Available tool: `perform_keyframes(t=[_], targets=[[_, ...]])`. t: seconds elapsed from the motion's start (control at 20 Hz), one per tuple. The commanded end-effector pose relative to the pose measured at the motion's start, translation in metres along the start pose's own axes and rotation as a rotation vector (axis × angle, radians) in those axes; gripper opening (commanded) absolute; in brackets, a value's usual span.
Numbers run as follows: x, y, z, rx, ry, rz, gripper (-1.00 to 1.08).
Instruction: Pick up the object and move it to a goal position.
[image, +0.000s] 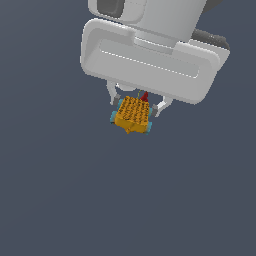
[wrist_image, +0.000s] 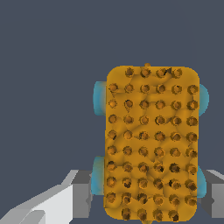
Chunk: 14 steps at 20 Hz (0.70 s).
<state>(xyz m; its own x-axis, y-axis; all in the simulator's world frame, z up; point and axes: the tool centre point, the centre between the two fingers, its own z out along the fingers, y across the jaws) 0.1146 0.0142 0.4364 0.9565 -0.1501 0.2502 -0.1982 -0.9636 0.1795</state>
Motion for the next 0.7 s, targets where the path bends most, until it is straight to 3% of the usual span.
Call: perform_keyframes(t=[0.0, 0.65], targets=[[0.004, -0.001, -0.012, -0.009, 0.004, 0.023, -1.00], [0.012, -0.002, -0.031, -0.023, 0.011, 0.058, -1.00]])
